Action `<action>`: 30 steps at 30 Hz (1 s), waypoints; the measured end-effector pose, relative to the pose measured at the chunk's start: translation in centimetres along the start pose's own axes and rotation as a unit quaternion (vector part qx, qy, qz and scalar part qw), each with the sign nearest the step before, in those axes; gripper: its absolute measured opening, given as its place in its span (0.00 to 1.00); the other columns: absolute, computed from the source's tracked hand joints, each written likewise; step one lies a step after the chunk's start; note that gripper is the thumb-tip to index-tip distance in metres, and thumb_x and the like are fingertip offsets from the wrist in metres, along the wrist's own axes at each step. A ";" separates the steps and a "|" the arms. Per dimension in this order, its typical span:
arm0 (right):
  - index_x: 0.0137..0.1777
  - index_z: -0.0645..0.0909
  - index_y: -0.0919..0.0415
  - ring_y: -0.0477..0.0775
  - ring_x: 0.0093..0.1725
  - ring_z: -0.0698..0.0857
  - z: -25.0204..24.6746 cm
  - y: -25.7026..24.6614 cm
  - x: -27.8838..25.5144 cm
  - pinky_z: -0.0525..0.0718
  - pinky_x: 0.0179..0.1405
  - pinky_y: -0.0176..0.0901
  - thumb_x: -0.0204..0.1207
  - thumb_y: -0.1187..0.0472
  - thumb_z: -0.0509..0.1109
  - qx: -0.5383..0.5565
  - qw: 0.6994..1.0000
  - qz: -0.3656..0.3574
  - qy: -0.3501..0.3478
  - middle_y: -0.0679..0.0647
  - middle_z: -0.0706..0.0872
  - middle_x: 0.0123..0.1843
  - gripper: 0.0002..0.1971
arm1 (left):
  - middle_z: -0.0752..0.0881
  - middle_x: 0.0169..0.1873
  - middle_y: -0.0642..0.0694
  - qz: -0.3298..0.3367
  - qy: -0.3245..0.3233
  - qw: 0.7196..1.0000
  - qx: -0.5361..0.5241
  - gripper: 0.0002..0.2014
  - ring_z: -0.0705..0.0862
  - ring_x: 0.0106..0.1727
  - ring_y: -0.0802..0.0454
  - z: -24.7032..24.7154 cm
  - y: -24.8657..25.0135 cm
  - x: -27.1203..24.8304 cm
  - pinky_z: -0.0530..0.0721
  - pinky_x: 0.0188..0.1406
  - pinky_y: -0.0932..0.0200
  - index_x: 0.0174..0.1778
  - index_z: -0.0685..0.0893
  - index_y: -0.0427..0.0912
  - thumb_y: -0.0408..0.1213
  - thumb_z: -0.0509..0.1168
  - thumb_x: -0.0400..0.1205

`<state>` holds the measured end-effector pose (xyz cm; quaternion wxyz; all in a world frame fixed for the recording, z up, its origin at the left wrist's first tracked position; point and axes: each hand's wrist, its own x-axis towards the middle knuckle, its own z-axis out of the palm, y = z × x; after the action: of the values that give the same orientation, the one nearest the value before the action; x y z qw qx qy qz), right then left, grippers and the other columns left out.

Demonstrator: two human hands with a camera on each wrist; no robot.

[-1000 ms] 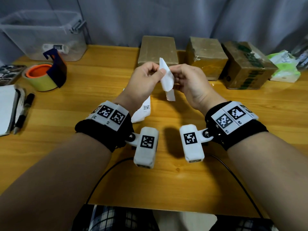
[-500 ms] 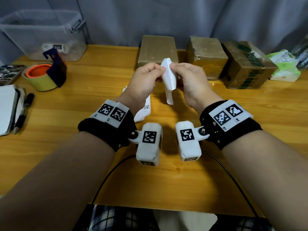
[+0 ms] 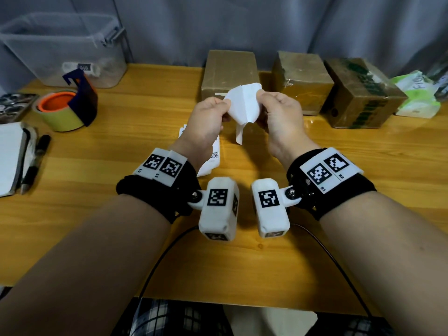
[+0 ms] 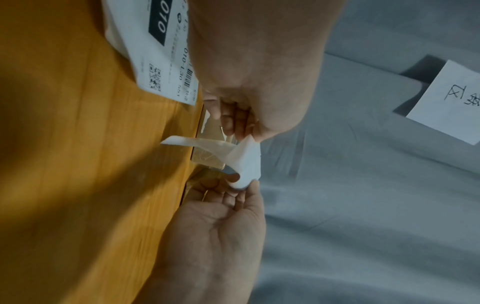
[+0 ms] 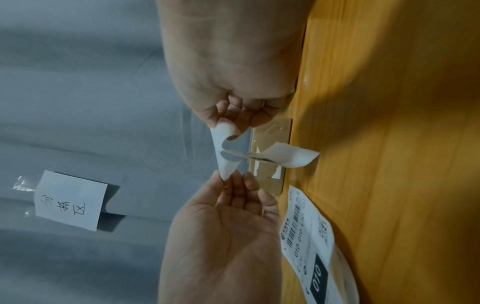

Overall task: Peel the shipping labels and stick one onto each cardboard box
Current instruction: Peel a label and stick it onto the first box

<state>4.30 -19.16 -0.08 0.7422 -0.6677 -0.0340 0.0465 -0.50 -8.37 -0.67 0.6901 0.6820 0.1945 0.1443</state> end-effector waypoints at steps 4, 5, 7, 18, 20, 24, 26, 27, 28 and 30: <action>0.41 0.82 0.56 0.51 0.50 0.84 -0.2 0.2 0.0 0.83 0.48 0.42 0.81 0.60 0.65 -0.013 1.000 -0.010 0.005 0.56 0.87 0.48 0.08 | 0.78 0.33 0.52 0.024 0.014 0.998 0.047 0.12 0.74 0.35 0.58 0.0 -0.2 0.0 0.73 0.37 0.65 0.36 0.78 0.48 0.43 0.57 0.85; 0.41 0.82 0.55 0.51 0.51 0.84 -0.2 0.2 -0.1 0.83 0.48 0.40 0.82 0.60 0.65 -0.016 1.000 -0.012 0.002 0.55 0.87 0.48 0.08 | 0.78 0.33 0.51 0.034 0.021 0.997 0.064 0.12 0.73 0.34 0.58 0.0 -0.3 0.0 0.72 0.35 0.65 0.37 0.78 0.47 0.45 0.56 0.85; 0.41 0.81 0.54 0.50 0.51 0.84 -0.4 0.3 0.0 0.82 0.47 0.38 0.82 0.60 0.64 -0.018 1.000 -0.012 -0.007 0.54 0.87 0.48 0.08 | 0.81 0.37 0.48 0.056 0.035 0.992 0.105 0.12 0.77 0.37 0.56 -0.1 -0.4 0.2 0.74 0.34 0.65 0.43 0.78 0.44 0.46 0.55 0.86; 0.43 0.80 0.55 0.47 0.47 0.82 -1.1 -0.2 0.1 0.82 0.48 0.39 0.83 0.60 0.62 -0.064 0.997 -0.032 -0.029 0.52 0.86 0.45 0.08 | 0.78 0.37 0.51 0.126 0.101 0.968 0.192 0.11 0.77 0.41 0.53 -0.2 -1.3 0.9 0.79 0.39 0.56 0.47 0.73 0.44 0.46 0.51 0.87; 0.43 0.81 0.54 0.47 0.47 0.82 -1.2 -0.4 0.1 0.82 0.49 0.39 0.83 0.58 0.62 -0.058 0.997 -0.021 -0.034 0.50 0.86 0.45 0.09 | 0.75 0.33 0.55 0.134 0.111 0.962 0.209 0.10 0.75 0.37 0.56 -0.1 -1.3 1.0 0.75 0.36 0.60 0.47 0.73 0.44 0.46 0.51 0.87; 0.49 0.83 0.55 0.48 0.39 0.80 -1.5 -0.6 0.3 0.79 0.40 0.40 0.82 0.56 0.63 0.008 0.997 0.070 -0.044 0.51 0.85 0.42 0.07 | 0.75 0.34 0.56 0.140 0.115 0.957 0.226 0.09 0.74 0.35 0.61 0.4 -0.8 1.3 0.70 0.31 0.66 0.48 0.73 0.44 0.45 0.52 0.87; 0.53 0.82 0.59 0.47 0.33 0.77 -1.8 -0.6 0.4 0.75 0.35 0.41 0.81 0.54 0.63 0.065 0.991 0.102 -0.058 0.51 0.83 0.36 0.11 | 0.77 0.36 0.53 0.152 0.108 0.956 0.227 0.10 0.75 0.37 0.56 0.6 -0.4 1.7 0.73 0.36 0.62 0.48 0.75 0.43 0.45 0.53 0.86; 0.51 0.83 0.59 0.46 0.31 0.77 -2.0 -0.6 0.5 0.75 0.35 0.40 0.82 0.51 0.61 0.073 0.989 0.106 -0.074 0.50 0.82 0.33 0.13 | 0.78 0.38 0.51 0.157 0.105 0.956 0.226 0.10 0.76 0.39 0.54 0.7 -0.3 1.9 0.75 0.38 0.60 0.48 0.75 0.42 0.44 0.54 0.86; 0.50 0.83 0.58 0.46 0.32 0.78 -2.3 -0.6 0.4 0.75 0.35 0.39 0.82 0.47 0.60 0.067 0.988 0.105 -0.091 0.49 0.83 0.33 0.16 | 0.79 0.38 0.49 0.158 0.105 0.956 0.223 0.10 0.76 0.40 0.53 0.6 -0.2 2.0 0.76 0.39 0.58 0.47 0.75 0.42 0.44 0.54 0.86; 0.50 0.84 0.56 0.45 0.36 0.82 -2.6 -0.6 0.2 0.78 0.34 0.37 0.80 0.46 0.63 0.032 0.990 0.090 -0.105 0.48 0.86 0.37 0.15 | 0.80 0.38 0.47 0.151 0.106 0.959 0.214 0.10 0.78 0.39 0.51 0.6 -0.2 2.4 0.78 0.40 0.54 0.45 0.74 0.43 0.44 0.55 0.86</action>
<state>4.76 -21.75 0.26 0.7482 -0.6354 -0.0500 0.1845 1.87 -7.76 -1.06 0.4740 0.8158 0.1873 0.2735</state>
